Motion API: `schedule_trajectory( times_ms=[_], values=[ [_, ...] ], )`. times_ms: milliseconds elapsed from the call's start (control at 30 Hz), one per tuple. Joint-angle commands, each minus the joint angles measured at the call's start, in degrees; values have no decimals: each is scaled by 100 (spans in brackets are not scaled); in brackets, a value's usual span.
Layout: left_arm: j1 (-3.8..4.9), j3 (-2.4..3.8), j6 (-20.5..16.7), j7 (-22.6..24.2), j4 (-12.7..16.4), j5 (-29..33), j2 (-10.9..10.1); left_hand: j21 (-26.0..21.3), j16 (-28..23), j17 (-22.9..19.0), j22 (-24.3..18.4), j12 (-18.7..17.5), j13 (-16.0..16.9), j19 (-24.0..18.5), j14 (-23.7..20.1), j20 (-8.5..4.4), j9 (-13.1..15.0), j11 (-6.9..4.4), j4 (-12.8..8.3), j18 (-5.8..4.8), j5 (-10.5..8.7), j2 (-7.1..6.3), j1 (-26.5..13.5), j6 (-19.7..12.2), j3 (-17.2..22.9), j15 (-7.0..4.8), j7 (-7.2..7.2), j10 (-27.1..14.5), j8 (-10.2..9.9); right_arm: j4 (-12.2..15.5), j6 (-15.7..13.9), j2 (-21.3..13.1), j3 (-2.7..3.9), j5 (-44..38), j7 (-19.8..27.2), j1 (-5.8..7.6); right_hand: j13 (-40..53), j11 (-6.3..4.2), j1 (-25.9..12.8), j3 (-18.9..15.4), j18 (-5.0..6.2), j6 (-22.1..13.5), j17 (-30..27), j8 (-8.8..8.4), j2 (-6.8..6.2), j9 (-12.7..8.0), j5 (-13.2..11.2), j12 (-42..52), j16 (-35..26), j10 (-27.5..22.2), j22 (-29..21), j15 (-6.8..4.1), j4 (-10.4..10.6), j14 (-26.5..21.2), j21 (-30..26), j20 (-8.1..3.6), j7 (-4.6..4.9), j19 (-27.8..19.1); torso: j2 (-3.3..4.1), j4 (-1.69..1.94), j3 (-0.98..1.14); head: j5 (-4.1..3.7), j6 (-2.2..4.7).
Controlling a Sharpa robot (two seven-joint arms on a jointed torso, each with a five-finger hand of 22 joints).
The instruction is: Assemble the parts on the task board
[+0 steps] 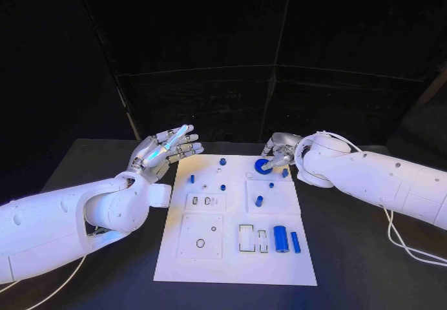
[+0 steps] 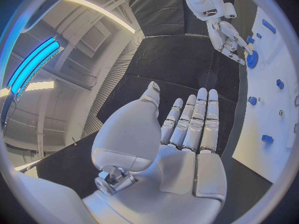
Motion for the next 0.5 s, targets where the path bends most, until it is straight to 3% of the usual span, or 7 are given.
schedule_trajectory(
  times_ms=[33,500],
  values=[
    [8,3,77,48,-2,-41,6,-22,-17,-8,-5,-31,-1,33,21,-12,-6,40,-33,57,21,58,20,7,-6,25,445,2,-28,-38,146,26,3,-187,-5,6,10,-20,55,-2,-72,63,704,43,3,10,21,25,37,27,5,27,-36,422,21,-8,-1,22,1,5,0,2,-2],
    [7,3,81,34,-8,-41,5,-22,-17,-8,-5,-31,-1,33,21,-12,-6,40,-33,57,21,58,20,7,-6,25,445,2,-28,-115,226,77,2,-290,1,2,69,-29,174,84,-79,94,715,95,107,3,-70,62,40,52,48,17,-123,422,46,-19,-8,33,2,4,0,6,-26]
  ],
)
